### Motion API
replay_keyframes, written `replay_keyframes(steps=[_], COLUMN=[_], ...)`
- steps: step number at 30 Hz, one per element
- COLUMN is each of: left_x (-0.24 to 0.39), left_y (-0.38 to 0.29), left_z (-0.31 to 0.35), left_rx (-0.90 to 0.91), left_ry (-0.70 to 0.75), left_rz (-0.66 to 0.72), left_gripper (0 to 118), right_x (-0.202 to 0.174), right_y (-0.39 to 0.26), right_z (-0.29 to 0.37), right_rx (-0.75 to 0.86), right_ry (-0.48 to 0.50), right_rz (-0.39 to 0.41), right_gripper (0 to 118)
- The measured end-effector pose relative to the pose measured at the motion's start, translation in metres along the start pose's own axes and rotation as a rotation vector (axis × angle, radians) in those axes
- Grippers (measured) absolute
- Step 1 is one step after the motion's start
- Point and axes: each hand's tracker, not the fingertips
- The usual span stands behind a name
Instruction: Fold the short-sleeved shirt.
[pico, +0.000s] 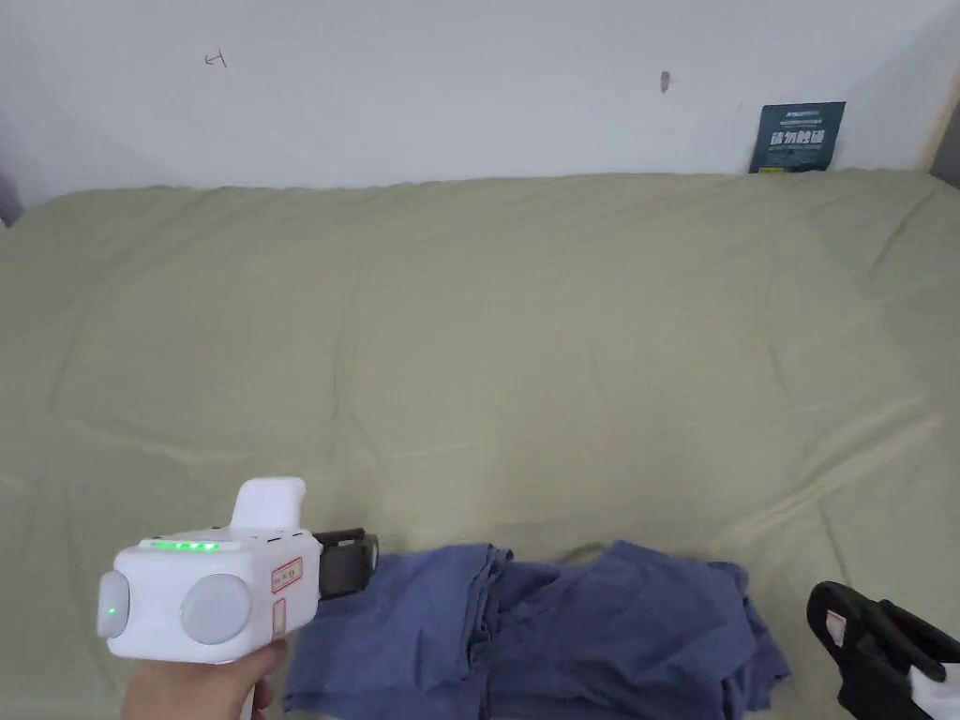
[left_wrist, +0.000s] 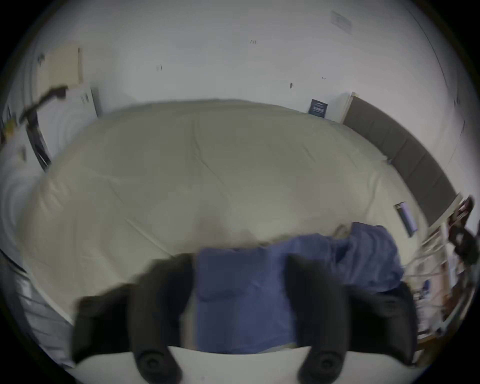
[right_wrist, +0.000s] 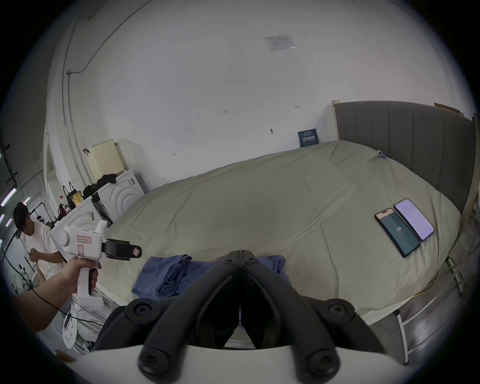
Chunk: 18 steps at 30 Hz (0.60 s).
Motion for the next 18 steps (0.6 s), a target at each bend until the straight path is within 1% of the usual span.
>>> replay_keyframes(steps=[1,2,4,6,7,8,10,11,13,15,16,18], left_x=[0.002,0.012,0.036,0.066,0.080,0.093,0.098,0.099,0.095,0.072,0.063,0.039], left_y=[-0.006,-0.014,-0.029,-0.044,-0.047,-0.052,-0.049,-0.048,-0.047,-0.045,-0.041,-0.044], left_z=[-0.013,-0.028,-0.058,-0.074,-0.073,-0.069,-0.060,-0.052,-0.039,-0.031,-0.014,0.005], left_rx=[-0.046,-0.101,-0.209,-0.235,-0.192,-0.129,-0.107,-0.109,-0.098,-0.074,-0.064,-0.037], left_ry=[-0.075,-0.083,-0.083,-0.168,-0.157,-0.189,-0.257,-0.264,-0.245,-0.222,-0.202,-0.125], left_rz=[0.055,0.057,-0.014,-0.033,-0.052,-0.067,-0.020,-0.015,-0.062,-0.056,-0.012,-0.034], left_gripper=[15,15,15,15,15,15,15,15,14,15,15,15], right_x=[0.000,-0.001,-0.001,-0.002,-0.003,-0.003,-0.005,-0.006,-0.009,-0.011,-0.012,-0.016], right_y=[-0.002,-0.003,-0.003,-0.003,-0.002,-0.001,0.003,0.004,0.005,0.006,0.005,0.002], right_z=[-0.001,-0.001,0.000,0.001,0.001,0.001,0.002,0.002,-0.001,-0.004,-0.006,-0.008], right_rx=[-0.007,-0.009,-0.008,-0.005,-0.004,-0.005,-0.006,-0.007,-0.011,-0.020,-0.024,-0.031], right_ry=[0.000,-0.002,-0.006,-0.007,-0.010,-0.014,-0.011,-0.010,-0.006,0.001,0.002,0.004], right_rz=[-0.004,-0.004,-0.008,-0.013,-0.010,-0.006,-0.002,0.005,0.023,0.033,0.035,0.041], right_gripper=[0,0,0,0,0,0,0,0,0,0,0,0])
